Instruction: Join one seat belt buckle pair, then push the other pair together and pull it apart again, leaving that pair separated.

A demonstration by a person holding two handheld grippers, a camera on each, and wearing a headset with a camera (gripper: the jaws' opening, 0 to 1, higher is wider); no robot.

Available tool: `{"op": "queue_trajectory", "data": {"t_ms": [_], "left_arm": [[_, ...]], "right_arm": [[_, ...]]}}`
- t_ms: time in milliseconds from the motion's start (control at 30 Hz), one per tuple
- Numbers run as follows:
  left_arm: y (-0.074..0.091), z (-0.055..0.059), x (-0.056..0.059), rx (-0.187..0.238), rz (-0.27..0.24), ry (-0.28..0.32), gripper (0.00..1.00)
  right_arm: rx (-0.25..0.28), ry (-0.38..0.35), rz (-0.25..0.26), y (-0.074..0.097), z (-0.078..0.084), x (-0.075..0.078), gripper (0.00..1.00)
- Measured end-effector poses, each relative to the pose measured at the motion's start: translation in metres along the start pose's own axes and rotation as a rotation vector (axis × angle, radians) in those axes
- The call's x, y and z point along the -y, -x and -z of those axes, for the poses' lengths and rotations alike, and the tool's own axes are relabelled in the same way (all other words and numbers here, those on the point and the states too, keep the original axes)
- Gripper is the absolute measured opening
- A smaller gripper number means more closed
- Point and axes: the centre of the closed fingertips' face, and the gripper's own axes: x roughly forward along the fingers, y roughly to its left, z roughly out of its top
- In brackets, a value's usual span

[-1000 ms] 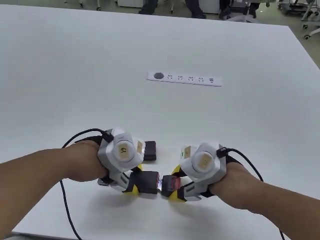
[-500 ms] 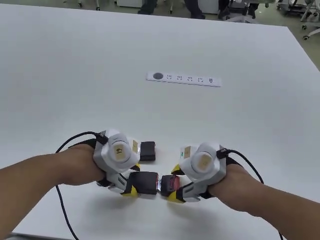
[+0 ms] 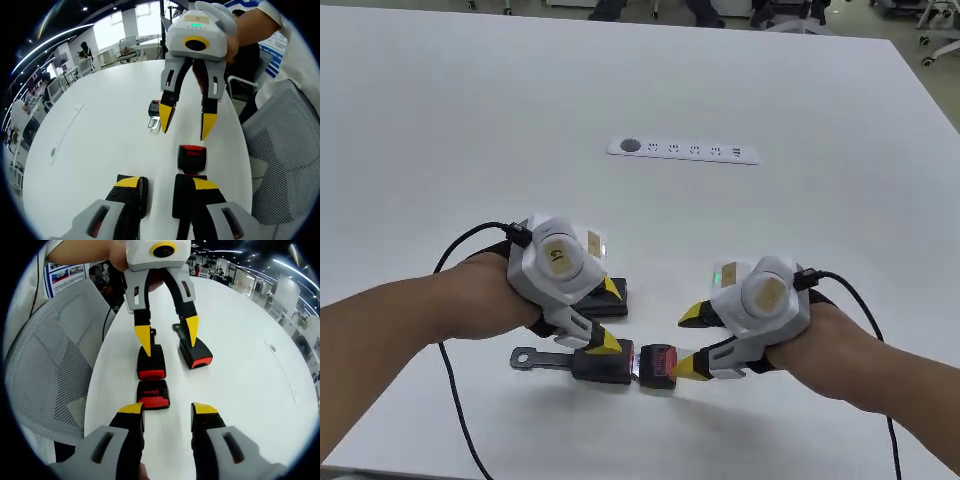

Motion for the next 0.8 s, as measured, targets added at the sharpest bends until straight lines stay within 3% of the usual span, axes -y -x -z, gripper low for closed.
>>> {"op": "queue_trajectory", "data": {"t_ms": [200,500,700,800], "left_arm": [[-0.002,0.01,-0.021,-0.013,-0.019,0.009,0.41],[-0.004,0.027,-0.05,-0.035,-0.034,0.016,0.39],[-0.01,0.038,-0.054,-0.072,-0.028,0.004,0.4],[-0.016,0.046,-0.05,-0.095,-0.007,0.007,0.4]], "right_arm": [[-0.01,-0.013,0.045,0.019,0.013,0.02,0.35],[-0.061,-0.04,0.091,0.035,0.052,0.052,0.35],[-0.088,-0.041,0.093,0.035,0.071,0.066,0.36],[-0.099,-0.039,0.082,0.033,0.078,0.067,0.36]]}}
